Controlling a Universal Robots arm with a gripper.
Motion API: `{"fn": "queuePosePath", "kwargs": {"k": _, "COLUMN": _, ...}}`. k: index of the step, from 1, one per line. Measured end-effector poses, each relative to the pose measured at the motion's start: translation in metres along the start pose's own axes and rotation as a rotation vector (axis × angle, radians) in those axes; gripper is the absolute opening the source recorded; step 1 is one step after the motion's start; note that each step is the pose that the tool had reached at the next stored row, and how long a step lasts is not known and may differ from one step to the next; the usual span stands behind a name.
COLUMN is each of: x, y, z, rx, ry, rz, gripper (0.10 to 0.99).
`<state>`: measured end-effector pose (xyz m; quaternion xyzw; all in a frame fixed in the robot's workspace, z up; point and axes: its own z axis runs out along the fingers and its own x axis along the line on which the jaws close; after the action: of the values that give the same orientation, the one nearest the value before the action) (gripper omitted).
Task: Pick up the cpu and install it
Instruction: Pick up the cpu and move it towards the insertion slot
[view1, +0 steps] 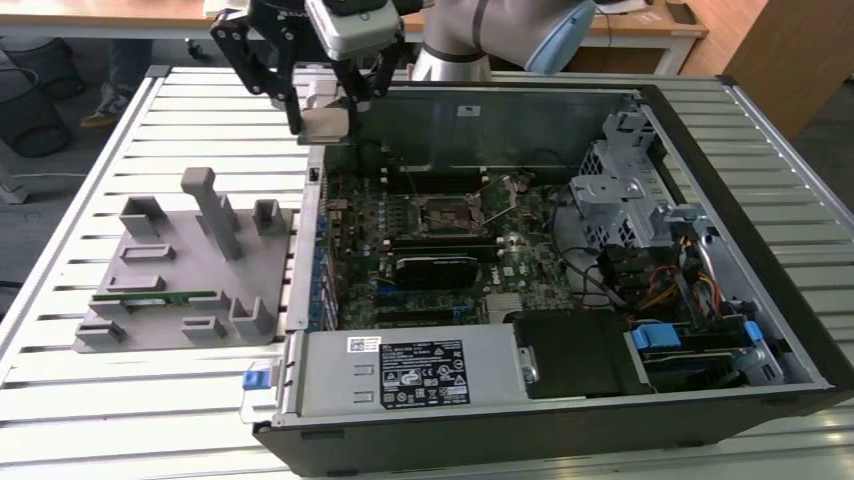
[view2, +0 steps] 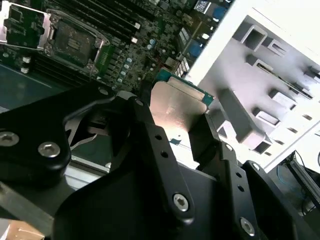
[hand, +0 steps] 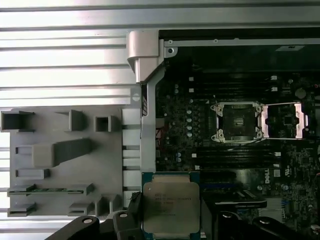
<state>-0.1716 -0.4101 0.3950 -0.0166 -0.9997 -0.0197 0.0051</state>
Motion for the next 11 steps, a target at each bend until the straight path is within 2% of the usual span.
{"fn": "queuePosePath", "kwargs": {"k": 11, "x": -0.0496, "y": 0.0021, "z": 0.0, "rx": 0.0, "ry": 0.0, "rz": 0.0, "gripper": 0.545}}
